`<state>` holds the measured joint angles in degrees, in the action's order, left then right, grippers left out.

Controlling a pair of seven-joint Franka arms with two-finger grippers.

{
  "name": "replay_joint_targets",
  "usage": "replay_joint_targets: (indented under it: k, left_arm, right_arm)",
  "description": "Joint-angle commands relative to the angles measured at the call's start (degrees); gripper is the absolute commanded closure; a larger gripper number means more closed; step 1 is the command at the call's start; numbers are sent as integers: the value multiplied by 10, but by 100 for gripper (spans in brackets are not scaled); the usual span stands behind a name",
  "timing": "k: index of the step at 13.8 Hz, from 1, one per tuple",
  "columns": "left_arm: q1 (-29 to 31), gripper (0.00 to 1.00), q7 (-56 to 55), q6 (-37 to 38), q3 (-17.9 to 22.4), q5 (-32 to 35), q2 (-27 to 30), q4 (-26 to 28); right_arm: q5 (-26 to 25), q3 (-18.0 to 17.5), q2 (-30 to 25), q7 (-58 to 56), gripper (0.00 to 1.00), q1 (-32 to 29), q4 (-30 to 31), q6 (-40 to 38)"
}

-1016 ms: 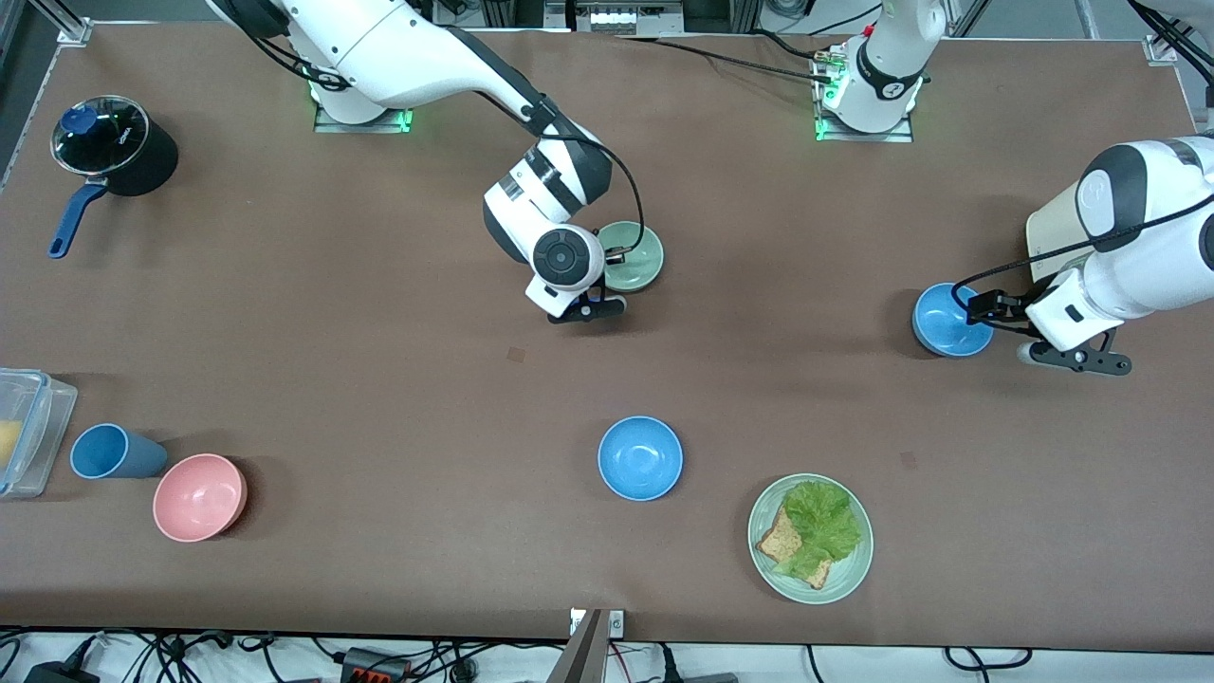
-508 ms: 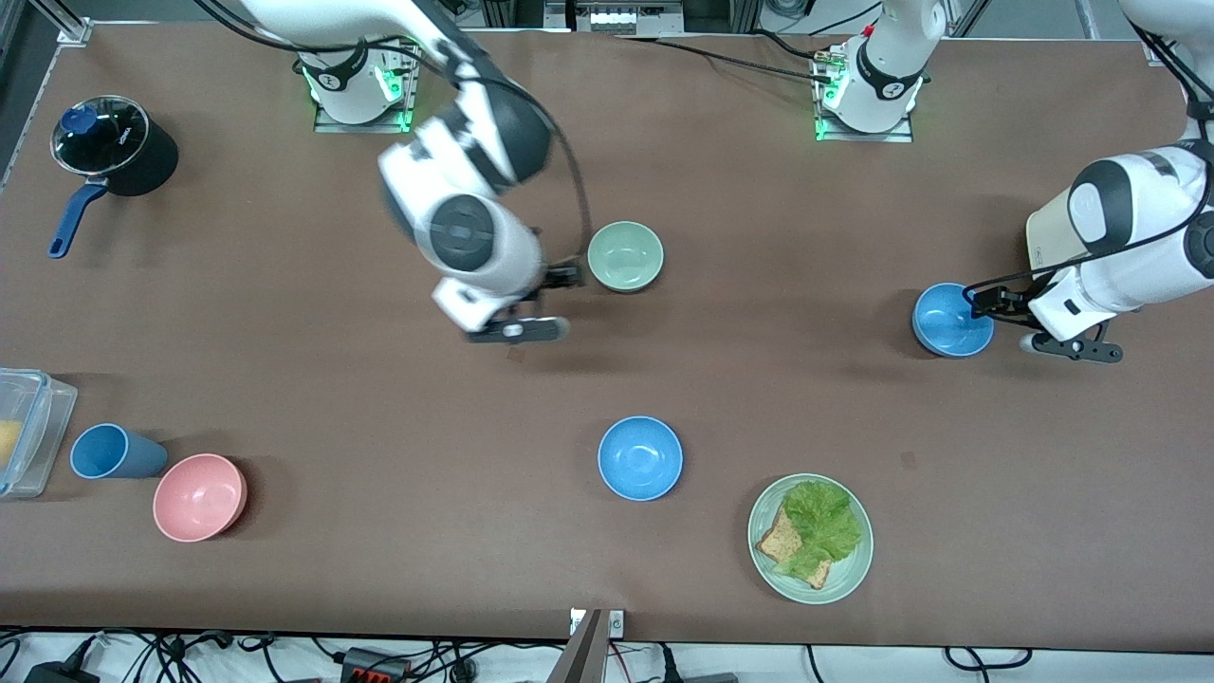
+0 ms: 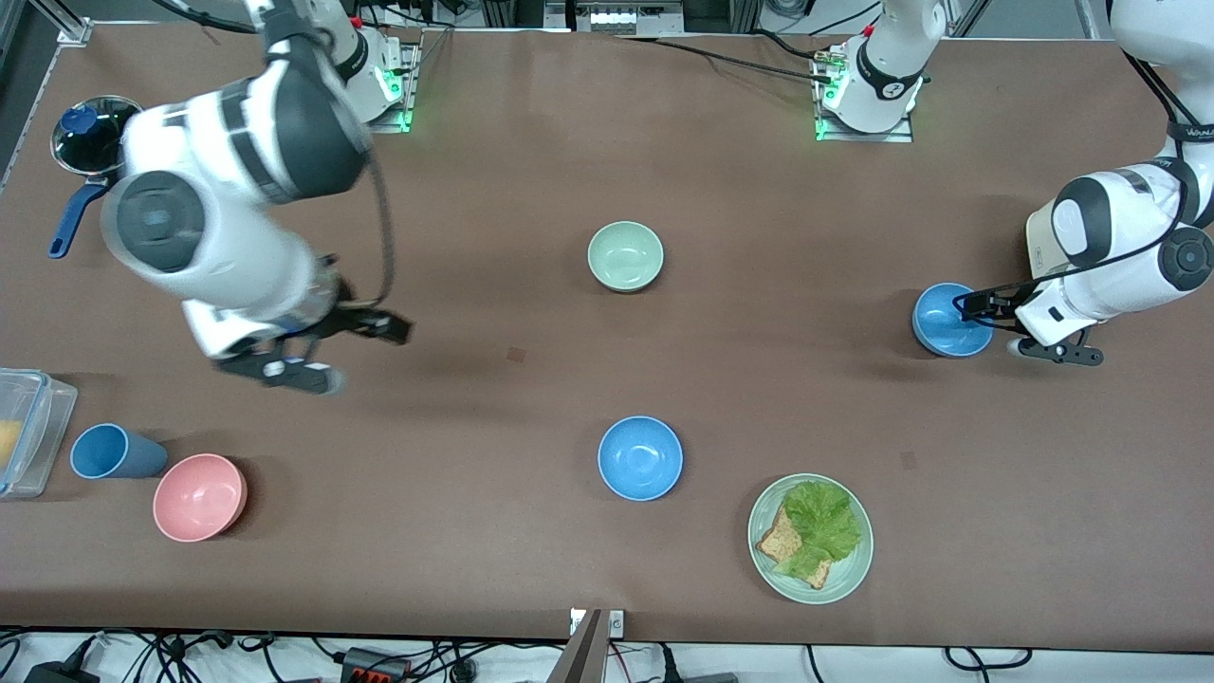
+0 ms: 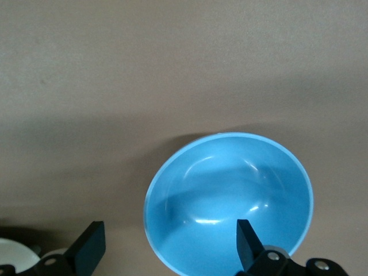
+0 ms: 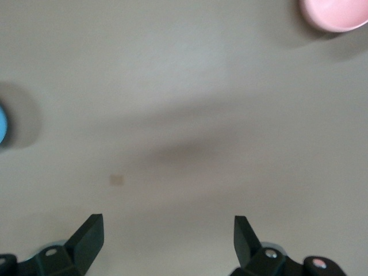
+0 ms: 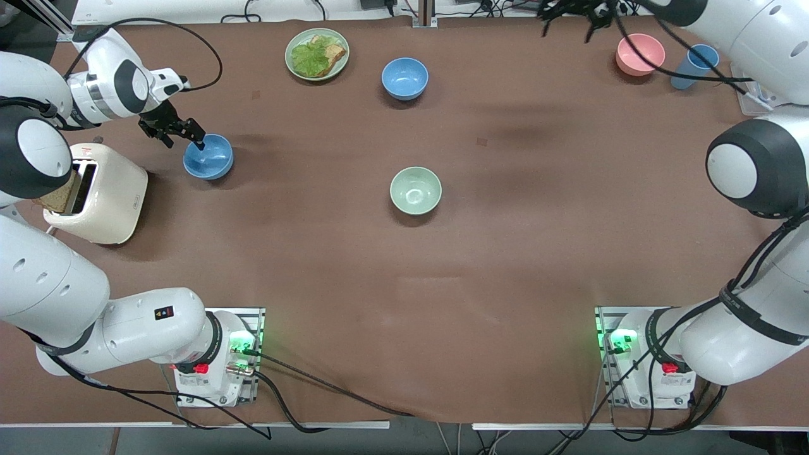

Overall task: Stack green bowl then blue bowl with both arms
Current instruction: 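Release the green bowl while the left gripper grasps the blue bowl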

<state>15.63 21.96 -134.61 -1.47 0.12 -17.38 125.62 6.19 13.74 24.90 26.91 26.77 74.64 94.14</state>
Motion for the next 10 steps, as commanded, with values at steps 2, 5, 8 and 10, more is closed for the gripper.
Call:
replay_joint_targets:
  k: [2,5,8,10]
  left_arm:
    - [19,6,41,-44,-5,14,-21,9]
    - [20,16,41,-50,-5,13,-30,9]
    - [20,30,41,-50,-5,13,-35,8]
    - [20,42,41,-50,-5,13,-37,7]
  right_arm:
    - [4,42,-14,-93,0,-17,-4,-10]
    - [5,41,-20,-128,0,-58,-4,-8]
    - [1,-4,-57,-135,0,-126,-3,-9]
    - [-4,-60,-79,-142,0,-194,-4,-10]
